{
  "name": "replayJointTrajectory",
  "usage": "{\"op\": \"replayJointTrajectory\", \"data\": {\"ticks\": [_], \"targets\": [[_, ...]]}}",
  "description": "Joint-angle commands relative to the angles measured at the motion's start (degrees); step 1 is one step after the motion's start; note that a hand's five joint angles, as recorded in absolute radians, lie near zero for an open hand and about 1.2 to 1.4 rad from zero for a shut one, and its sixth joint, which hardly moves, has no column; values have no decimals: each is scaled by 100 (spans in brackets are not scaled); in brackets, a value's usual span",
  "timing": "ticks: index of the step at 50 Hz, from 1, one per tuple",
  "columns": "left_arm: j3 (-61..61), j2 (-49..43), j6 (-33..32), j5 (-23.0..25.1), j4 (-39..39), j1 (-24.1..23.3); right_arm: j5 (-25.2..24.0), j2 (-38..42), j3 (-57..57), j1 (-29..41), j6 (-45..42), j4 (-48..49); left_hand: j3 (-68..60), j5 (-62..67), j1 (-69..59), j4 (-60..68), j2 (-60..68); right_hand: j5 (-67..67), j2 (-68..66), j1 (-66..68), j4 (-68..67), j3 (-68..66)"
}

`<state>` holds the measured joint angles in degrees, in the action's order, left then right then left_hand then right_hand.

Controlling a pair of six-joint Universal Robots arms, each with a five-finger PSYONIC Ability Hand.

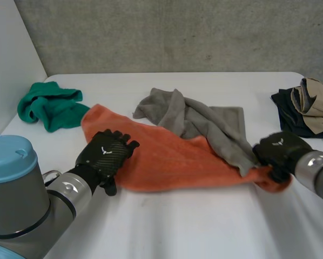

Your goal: Fold the laundry.

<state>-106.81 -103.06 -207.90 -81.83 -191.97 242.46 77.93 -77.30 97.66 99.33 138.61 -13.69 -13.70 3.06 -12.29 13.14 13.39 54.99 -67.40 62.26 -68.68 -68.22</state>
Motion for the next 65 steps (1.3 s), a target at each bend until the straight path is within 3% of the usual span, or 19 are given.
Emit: {"op": "replayJointTrajectory", "data": {"ticks": [1,2,6,17,26,30,40,52,54,55,57,65], "targets": [[2,49,31,18,-25,55,-437,-506,131,-1063,-1538,-1267,247,-184,107,-192,-217,1501,-1260,1774,-1132,-1178],[2,49,39,18,-25,55,-472,-506,96,-1177,-1652,-1250,264,-200,124,-209,-234,1216,-975,1488,-847,-893],[11,58,48,0,-25,55,-411,-453,-245,-1170,-1392,-1084,264,-201,124,-209,-234,-5148,5389,-4875,5517,5471],[20,172,110,18,-25,152,-366,-348,-1547,-371,349,-644,281,-217,141,-226,-251,-5415,5656,-5142,5783,5738],[46,198,268,27,-25,266,63,1523,-3269,631,1799,-300,298,-234,158,-243,-267,-5499,5740,-5226,5868,5822],[46,216,312,27,-25,301,371,2393,-4051,869,2546,-301,332,-268,191,-276,-301,-5499,5740,-5226,5868,5822],[29,505,531,97,-42,494,398,3966,-5300,1194,4023,94,365,-301,225,-310,-335,-5499,5740,-5226,5868,5822],[37,910,1050,369,-42,890,767,4776,-5836,1431,4244,464,370,-306,229,-314,-339,-5499,5740,-5226,5868,5822],[37,954,1111,396,-42,943,794,4846,-5924,1458,4235,455,370,-306,229,-314,-339,-4211,4452,-3938,4580,4534],[46,980,1155,431,-42,987,785,4882,-6020,1484,4218,455,370,-306,229,-314,-339,-1756,1997,-1483,2124,2079],[46,998,1182,457,-42,1031,802,4891,-6109,1493,4209,447,370,-306,229,-314,-339,1485,-1244,1757,-1116,-1162],[90,1068,1252,519,-51,1250,732,4355,-6390,1827,3787,622,370,-306,229,-314,-339,1501,-1260,1774,-1132,-1178]]}}
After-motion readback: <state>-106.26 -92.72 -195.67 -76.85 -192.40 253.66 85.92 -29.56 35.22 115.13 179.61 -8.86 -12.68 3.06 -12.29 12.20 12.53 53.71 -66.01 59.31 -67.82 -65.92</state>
